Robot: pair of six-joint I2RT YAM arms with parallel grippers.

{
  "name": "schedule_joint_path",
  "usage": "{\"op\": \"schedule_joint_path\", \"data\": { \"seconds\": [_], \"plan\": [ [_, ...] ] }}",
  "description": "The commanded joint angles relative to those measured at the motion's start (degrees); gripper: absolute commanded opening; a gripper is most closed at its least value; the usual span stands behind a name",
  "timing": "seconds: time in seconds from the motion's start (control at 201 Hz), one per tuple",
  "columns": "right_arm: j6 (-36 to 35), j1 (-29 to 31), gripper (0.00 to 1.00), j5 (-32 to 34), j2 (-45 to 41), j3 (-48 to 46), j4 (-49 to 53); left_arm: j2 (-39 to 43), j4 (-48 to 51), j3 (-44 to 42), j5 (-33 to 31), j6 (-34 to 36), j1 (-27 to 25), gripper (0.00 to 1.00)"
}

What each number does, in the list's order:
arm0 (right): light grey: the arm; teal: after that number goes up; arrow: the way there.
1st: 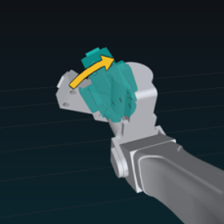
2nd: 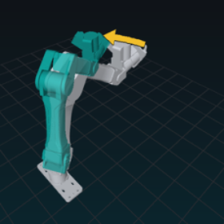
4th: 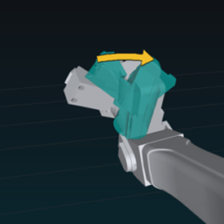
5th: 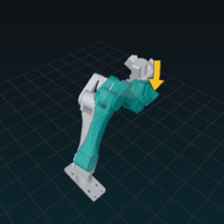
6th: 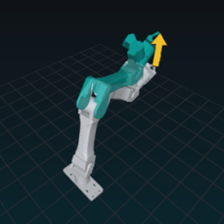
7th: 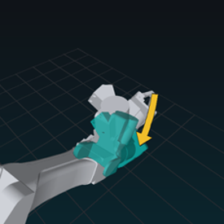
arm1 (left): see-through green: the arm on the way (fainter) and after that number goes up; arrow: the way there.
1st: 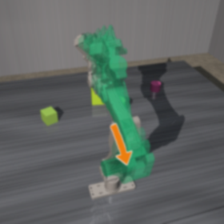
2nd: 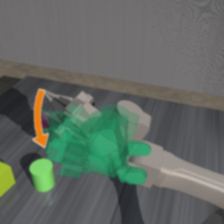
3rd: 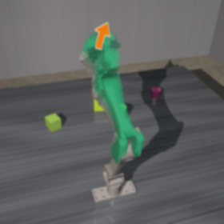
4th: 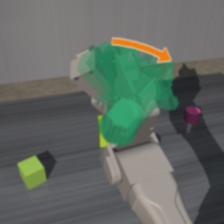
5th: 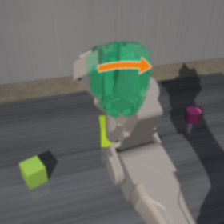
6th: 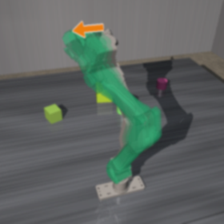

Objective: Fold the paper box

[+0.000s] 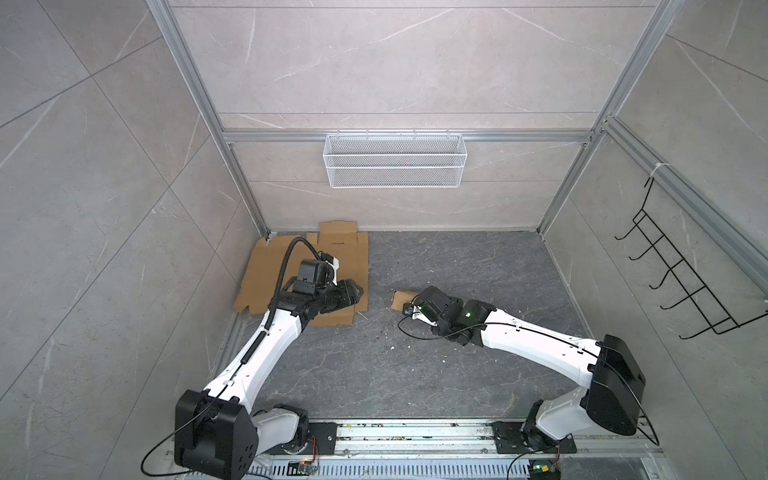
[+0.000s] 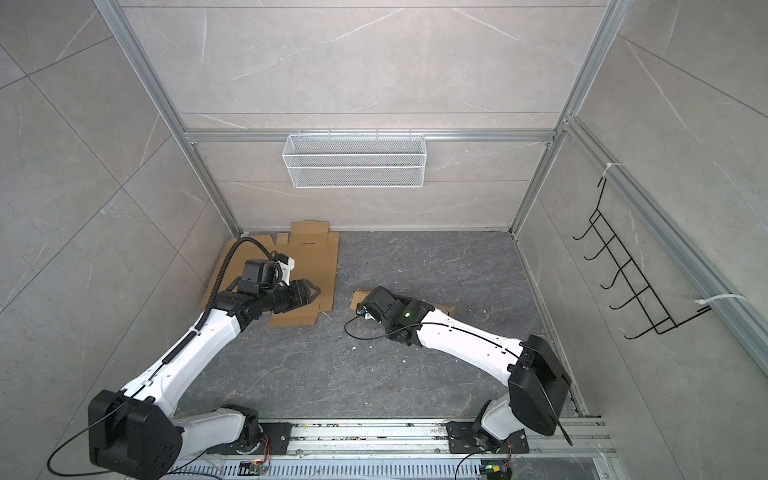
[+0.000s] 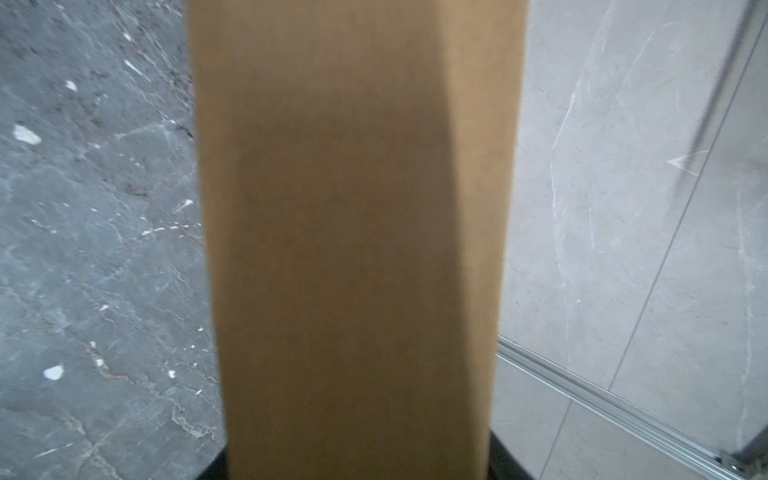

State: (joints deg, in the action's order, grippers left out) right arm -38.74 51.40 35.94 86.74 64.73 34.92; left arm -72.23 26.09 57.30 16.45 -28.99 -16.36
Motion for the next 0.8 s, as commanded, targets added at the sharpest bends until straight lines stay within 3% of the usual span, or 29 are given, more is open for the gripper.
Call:
{"op": "schedule_joint_path", "data": {
  "seconds": [0.0,0.119,0.224,0.319,0.443,0.637,0.791],
  "plan": [
    [-2.4,0.0,0.61,3.8,-0.3,-2.5,-3.5,-0.6,-2.0,4.1,-2.0,2.3,0.2,0.67],
    [-1.0,0.1,0.69,4.5,-0.1,-6.0,-4.0,-0.2,-0.1,6.2,-7.6,6.9,0.2,0.78],
    [0.5,0.1,0.77,4.7,-1.1,-8.9,-3.9,1.1,-0.3,6.0,-13.6,9.2,0.3,1.00],
    [2.3,0.6,0.81,4.7,-2.4,-10.4,-2.4,1.7,0.1,5.7,-16.4,9.3,1.1,1.00],
    [6.0,1.6,0.83,2.9,-4.4,-9.5,1.6,2.3,-1.1,5.4,-11.7,10.7,2.6,1.00],
    [15.8,2.3,0.85,-7.1,-7.4,-5.7,7.5,0.2,-0.1,8.8,-5.6,11.4,2.3,0.83],
    [27.9,2.3,0.87,-15.7,-10.9,-3.8,4.6,-1.5,-1.3,7.1,-5.8,8.7,-1.4,0.78]
  ]
}}
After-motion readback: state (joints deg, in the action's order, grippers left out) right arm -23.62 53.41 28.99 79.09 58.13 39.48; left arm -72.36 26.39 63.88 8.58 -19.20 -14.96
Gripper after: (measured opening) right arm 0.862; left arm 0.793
